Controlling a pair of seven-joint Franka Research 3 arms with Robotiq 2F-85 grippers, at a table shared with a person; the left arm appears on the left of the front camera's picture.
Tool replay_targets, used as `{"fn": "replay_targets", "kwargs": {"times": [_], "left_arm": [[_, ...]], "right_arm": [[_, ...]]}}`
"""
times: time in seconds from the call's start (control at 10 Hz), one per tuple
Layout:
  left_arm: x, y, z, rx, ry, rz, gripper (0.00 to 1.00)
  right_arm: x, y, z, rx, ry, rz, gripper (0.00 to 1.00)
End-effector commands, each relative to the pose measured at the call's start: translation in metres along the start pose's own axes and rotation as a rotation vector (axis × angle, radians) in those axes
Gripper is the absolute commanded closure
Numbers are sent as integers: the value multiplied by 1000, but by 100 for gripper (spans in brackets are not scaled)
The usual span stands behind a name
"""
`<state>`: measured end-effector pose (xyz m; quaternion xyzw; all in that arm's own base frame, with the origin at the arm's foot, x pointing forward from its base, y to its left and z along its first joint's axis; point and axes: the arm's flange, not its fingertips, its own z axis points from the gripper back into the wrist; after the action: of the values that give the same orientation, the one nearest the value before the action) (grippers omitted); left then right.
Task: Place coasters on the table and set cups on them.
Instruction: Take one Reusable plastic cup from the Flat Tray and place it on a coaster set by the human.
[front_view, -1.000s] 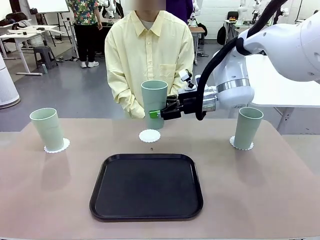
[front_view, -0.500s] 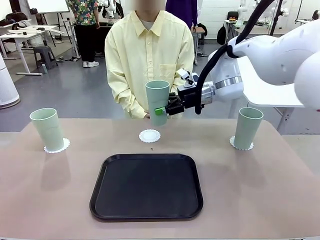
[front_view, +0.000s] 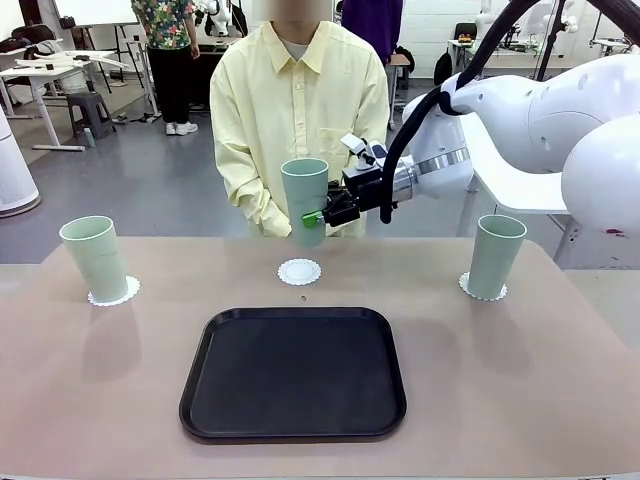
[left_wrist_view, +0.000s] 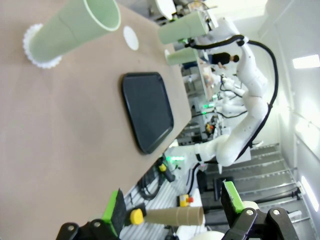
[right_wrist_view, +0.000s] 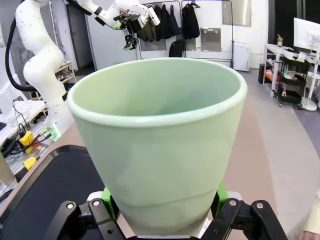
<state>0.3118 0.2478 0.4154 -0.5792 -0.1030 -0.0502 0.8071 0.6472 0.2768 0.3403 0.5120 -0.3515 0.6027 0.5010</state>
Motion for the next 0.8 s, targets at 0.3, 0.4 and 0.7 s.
{"fn": "replay_targets", "kwargs": {"times": [0.3, 0.4, 0.7], "left_arm": [[-2, -1, 2, -2, 3, -2, 0], [-2, -1, 2, -2, 3, -2, 0], [-2, -1, 2, -2, 3, -2, 0]], "right_arm": [[-13, -13, -19, -4, -13, 119, 17], [-20, -19, -21, -2, -28, 129, 17], [-35, -27, -20, 6, -37, 117, 17]]}}
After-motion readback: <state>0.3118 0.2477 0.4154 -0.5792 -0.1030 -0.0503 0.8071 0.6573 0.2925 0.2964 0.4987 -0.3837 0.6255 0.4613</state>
